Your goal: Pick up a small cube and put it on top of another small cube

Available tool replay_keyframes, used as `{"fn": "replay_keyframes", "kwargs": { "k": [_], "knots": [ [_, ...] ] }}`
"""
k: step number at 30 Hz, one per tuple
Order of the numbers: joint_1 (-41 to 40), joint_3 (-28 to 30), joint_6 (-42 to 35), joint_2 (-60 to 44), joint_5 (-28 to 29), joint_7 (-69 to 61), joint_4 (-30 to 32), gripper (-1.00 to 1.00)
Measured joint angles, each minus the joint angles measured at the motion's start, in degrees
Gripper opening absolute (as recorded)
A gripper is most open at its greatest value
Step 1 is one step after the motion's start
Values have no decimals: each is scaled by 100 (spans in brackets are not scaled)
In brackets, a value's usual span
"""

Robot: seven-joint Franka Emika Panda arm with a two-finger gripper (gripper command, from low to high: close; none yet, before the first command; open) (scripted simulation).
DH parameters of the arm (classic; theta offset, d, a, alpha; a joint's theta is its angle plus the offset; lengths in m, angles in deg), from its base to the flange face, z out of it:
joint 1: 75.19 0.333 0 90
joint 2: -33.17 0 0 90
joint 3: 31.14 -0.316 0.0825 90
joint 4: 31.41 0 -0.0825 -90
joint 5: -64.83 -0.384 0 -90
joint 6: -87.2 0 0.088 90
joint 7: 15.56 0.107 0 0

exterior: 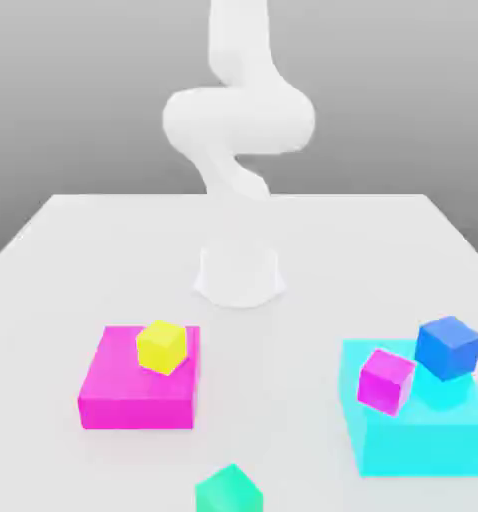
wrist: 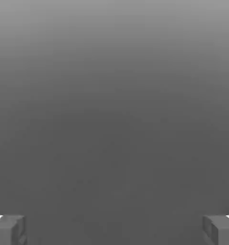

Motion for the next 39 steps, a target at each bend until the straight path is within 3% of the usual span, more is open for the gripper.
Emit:
{"fn": "replay_keyframes", "kwargs": {
  "k": [15,21,27,32,33,39],
  "knots": [
    [734,740,1032,-3156,-672,-2435,221,0],
    [766,761,1450,-4391,-813,-3310,312,0],
    [686,738,1894,-5580,-597,-3928,412,0],
    [512,519,2646,-6618,-809,-4210,256,0],
    [483,485,2731,-6726,-838,-4233,236,-100],
    [473,471,2761,-6779,-847,-4240,225,-100]
  ]
}}
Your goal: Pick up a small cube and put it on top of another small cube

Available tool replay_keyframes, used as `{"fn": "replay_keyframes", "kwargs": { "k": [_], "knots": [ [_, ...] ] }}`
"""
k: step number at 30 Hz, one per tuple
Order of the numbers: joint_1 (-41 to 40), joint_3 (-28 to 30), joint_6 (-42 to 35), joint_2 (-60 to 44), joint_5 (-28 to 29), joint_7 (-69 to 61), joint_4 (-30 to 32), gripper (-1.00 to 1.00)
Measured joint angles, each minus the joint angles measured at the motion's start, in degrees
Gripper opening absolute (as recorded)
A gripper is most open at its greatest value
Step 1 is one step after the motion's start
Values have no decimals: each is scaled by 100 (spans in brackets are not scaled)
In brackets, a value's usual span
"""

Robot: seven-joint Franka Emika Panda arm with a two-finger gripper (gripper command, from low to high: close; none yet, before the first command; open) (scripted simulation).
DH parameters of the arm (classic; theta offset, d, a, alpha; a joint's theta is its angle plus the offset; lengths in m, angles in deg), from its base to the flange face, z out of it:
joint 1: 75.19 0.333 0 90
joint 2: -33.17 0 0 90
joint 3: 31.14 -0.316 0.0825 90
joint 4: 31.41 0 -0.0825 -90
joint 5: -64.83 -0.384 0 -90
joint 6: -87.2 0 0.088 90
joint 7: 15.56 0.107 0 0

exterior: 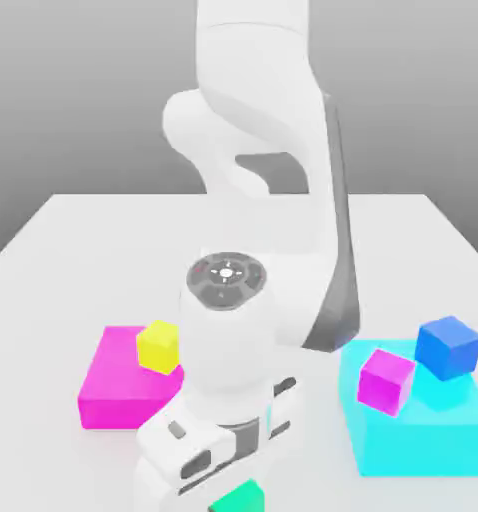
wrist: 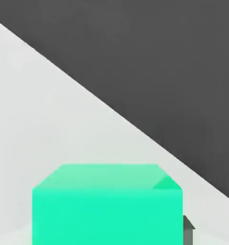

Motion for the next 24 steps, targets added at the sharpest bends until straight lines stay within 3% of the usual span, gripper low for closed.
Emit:
{"fn": "replay_keyframes", "kwargs": {
  "k": [6,12,19,23,24],
  "knots": [
    [208,179,-779,988,248,280,211,-100],
    [778,-253,-1617,2167,144,1298,577,-100],
    [1437,-773,-2538,3607,695,3101,1034,-100],
    [1457,-895,-1925,3256,847,3415,1287,-100],
    [1467,-894,-1713,3101,861,3432,1344,100]
  ]
}}
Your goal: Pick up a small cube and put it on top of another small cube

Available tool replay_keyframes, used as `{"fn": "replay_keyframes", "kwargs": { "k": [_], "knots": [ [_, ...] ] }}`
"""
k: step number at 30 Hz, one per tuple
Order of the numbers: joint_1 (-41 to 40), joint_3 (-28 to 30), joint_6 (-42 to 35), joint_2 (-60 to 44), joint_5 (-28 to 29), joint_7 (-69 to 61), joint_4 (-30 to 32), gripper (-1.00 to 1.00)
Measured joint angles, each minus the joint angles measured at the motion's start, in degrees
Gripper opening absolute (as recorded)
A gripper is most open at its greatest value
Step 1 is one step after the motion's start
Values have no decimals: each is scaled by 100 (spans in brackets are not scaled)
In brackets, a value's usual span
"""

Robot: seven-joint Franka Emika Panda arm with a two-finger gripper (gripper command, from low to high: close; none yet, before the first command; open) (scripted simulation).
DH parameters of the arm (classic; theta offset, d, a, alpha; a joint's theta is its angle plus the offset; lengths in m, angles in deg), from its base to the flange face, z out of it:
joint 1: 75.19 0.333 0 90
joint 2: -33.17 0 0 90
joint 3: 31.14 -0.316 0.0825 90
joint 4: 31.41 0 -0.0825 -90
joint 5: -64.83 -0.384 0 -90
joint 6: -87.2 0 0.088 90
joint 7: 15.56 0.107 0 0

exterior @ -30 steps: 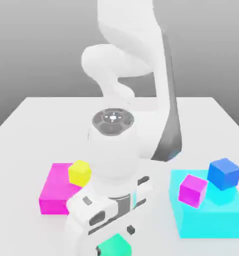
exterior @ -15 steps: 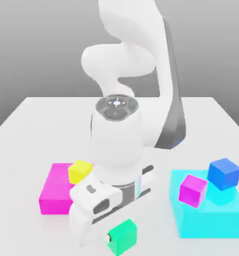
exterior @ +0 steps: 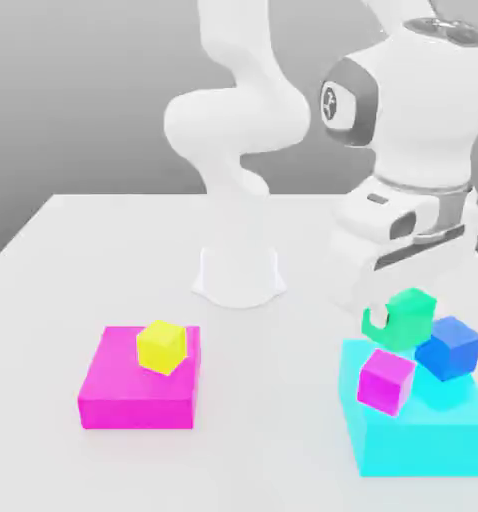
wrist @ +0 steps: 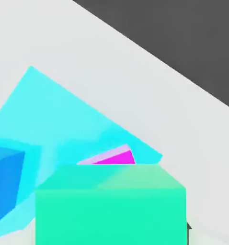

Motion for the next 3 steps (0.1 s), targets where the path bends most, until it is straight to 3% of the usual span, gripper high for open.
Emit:
{"fn": "replay_keyframes", "kwargs": {
  "k": [3],
  "knots": [
    [0,0,0,0,0,0,0,100]
  ]
}}
